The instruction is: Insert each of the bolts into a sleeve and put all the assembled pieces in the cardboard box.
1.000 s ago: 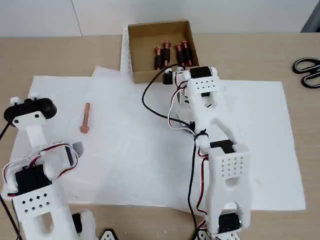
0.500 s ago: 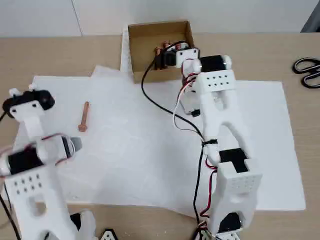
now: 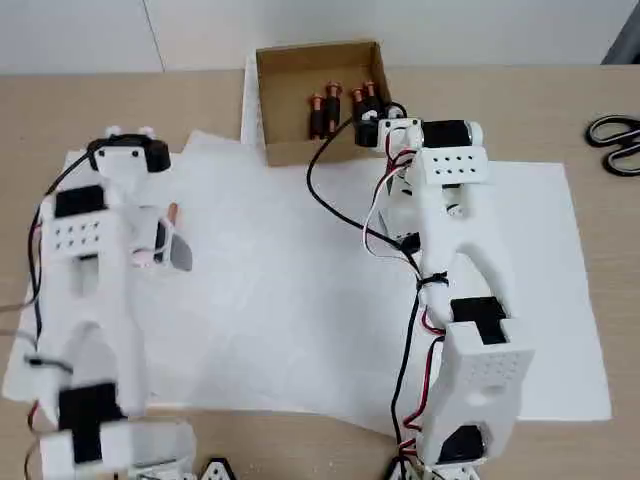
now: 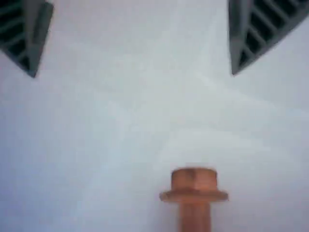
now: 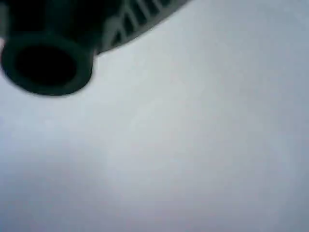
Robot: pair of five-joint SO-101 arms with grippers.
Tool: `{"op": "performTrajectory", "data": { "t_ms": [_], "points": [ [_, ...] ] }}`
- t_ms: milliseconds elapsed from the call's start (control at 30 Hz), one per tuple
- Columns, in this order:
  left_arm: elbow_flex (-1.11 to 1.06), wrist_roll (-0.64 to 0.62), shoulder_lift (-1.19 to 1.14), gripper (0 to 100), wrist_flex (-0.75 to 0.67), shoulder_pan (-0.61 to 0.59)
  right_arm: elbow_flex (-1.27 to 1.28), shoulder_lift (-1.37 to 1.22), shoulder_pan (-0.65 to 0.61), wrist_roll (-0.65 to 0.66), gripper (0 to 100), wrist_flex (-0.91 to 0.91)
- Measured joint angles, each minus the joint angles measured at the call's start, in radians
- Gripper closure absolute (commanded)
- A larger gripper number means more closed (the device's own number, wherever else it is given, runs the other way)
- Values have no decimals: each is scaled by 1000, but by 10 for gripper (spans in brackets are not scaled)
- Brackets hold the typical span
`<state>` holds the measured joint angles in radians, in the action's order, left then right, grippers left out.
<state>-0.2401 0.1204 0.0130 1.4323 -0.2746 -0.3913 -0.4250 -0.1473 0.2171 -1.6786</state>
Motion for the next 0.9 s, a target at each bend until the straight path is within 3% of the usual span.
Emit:
{"op": "performTrajectory", "data": {
  "t_ms": [367, 900],
  "points": [
    [187, 2, -318, 860, -106, 2, 6, 0, -2, 0, 995, 0],
    [279, 8, -463, 863, -160, 3, 34, 0, -2, 0, 995, 0]
  ]
}}
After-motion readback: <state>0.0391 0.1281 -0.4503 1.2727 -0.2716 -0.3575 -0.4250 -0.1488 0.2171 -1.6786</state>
